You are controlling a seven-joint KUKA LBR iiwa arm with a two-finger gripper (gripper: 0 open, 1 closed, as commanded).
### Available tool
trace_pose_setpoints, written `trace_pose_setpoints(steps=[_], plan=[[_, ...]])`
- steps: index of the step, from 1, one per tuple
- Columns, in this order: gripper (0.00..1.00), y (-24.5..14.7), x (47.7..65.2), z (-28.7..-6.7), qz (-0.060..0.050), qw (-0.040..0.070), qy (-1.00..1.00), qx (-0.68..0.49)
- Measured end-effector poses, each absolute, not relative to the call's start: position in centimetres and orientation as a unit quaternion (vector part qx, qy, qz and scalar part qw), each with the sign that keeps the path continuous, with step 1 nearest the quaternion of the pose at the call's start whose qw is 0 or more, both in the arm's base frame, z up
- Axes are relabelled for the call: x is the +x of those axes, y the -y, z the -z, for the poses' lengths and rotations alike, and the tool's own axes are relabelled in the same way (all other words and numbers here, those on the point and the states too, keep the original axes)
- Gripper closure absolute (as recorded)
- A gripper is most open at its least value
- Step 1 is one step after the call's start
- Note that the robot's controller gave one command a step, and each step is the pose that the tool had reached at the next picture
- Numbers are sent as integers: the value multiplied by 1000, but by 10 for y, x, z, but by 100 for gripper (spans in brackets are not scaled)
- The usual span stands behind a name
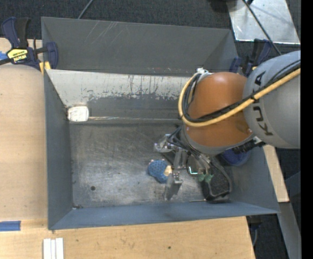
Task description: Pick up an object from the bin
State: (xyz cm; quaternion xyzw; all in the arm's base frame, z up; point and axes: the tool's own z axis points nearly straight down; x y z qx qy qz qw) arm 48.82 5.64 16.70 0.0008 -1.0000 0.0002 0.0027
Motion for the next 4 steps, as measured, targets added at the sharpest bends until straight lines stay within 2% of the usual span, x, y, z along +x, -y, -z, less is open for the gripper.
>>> trace_pose_setpoints(steps=[1,2,3,4], plan=[[0,-31,500,-71,1,-6,999,-49],[100,-31,503,-75,1,-12,999,-50],[100,-14,503,-198,-1,-5,995,100],[100,117,493,-285,-3,-3,955,296]])
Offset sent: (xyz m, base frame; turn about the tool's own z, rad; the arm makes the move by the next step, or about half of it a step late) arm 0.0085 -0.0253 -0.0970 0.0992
